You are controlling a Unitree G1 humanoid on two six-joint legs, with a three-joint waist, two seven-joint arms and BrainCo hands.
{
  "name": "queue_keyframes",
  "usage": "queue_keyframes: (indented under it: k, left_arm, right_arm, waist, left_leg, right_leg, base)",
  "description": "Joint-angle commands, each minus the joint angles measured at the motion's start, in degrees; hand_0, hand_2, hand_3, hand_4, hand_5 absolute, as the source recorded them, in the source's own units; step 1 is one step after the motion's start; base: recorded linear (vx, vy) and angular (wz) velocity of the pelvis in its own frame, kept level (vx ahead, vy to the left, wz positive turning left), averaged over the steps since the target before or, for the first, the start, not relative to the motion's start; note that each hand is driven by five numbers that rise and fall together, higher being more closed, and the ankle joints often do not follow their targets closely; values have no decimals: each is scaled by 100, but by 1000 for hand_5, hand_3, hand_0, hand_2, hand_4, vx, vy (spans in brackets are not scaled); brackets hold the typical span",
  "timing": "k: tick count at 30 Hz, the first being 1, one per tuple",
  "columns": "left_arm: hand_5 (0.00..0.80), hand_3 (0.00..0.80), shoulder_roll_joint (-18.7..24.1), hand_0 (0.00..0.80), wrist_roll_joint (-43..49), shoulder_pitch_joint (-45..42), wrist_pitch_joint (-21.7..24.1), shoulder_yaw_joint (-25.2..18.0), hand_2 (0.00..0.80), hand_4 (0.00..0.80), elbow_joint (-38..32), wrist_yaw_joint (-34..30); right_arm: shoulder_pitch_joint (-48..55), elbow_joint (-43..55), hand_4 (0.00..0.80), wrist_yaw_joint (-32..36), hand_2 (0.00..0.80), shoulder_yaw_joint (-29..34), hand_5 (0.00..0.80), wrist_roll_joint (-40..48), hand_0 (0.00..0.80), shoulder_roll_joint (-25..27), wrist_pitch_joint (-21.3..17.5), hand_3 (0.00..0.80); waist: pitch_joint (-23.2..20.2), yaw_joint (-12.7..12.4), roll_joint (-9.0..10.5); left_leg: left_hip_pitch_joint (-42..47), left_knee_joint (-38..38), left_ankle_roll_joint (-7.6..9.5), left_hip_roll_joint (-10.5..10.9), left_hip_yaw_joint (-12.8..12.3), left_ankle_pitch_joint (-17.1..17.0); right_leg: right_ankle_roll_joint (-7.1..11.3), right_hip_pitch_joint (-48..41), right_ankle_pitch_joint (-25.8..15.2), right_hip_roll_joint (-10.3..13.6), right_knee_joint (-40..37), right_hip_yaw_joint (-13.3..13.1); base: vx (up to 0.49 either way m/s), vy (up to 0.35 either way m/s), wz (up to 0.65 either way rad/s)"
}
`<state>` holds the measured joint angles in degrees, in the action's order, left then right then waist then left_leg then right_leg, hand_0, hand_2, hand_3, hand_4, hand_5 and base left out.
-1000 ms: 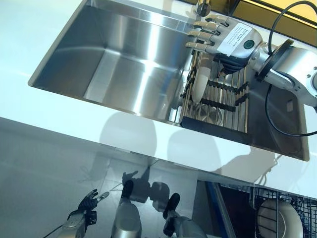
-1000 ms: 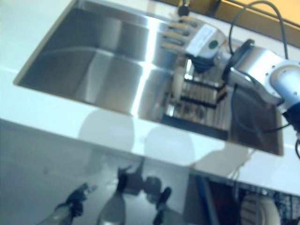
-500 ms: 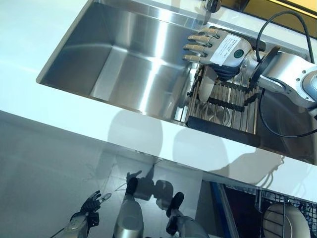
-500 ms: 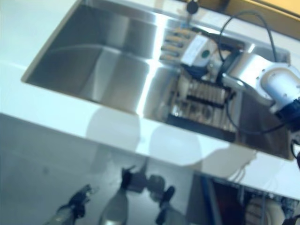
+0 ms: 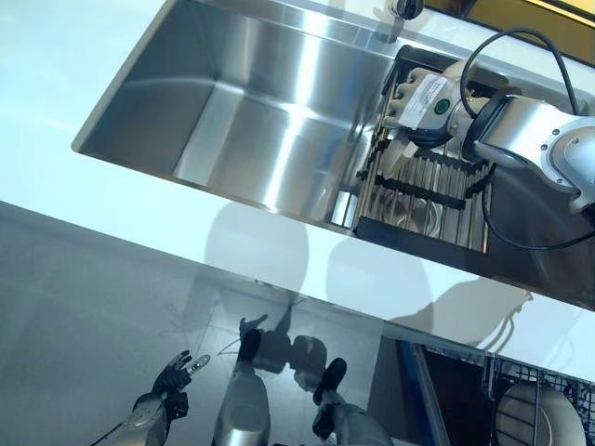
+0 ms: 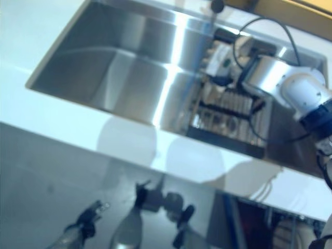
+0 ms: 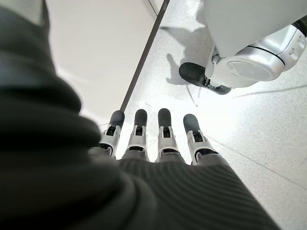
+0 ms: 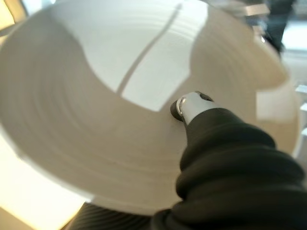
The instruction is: Take plates into dishwasher
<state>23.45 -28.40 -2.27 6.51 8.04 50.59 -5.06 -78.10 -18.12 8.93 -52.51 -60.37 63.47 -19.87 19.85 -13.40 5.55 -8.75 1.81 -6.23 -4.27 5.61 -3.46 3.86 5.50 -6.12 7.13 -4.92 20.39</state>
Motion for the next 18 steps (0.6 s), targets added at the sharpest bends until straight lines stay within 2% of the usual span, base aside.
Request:
queue_keyframes:
  k: [1, 11, 14, 18]
  left_arm:
    - [0, 0, 69, 0, -138, -126, 122, 246, 0, 0, -71, -11]
    - [0, 0, 40, 0, -55, -166, 96, 220, 0, 0, -30, 50]
    - [0, 0, -7, 0, 19, -211, 131, 199, 0, 0, 10, 96]
    - [0, 0, -63, 0, 193, -313, 174, 171, 0, 0, 99, 147]
  right_arm:
    - [-353, -279, 800, -26, 800, -446, 800, -101, 800, 218, 116, 800]
    - [-368, -309, 800, -681, 800, -254, 800, -106, 800, 338, 346, 800]
    - [-366, -247, 800, -986, 800, -126, 800, 113, 800, 410, 552, 800]
    - [-328, -118, 800, -1516, 800, 257, 800, 983, 800, 663, 1138, 800]
  waist:
    - [-7, 30, 5]
    - [-182, 114, 81]
    - [-290, 154, 119]
    - [-503, 248, 191]
  left_leg:
    - [-160, 319, 215, -10, -124, -126]
    - [12, 319, 218, -37, -217, -73]
    - [102, 319, 213, -55, -249, -43]
    - [311, 319, 208, -73, -314, 28]
  right_leg:
    - [469, -142, 96, 224, -8, -37]
    - [484, -271, 121, 196, -8, -106]
    - [498, -339, 136, 185, -8, -143]
    - [518, -497, 172, 156, -8, -238]
  base:
    - [0, 0, 0]
    - [0, 0, 0]
    - [11, -6, -2]
    - [36, -22, -9]
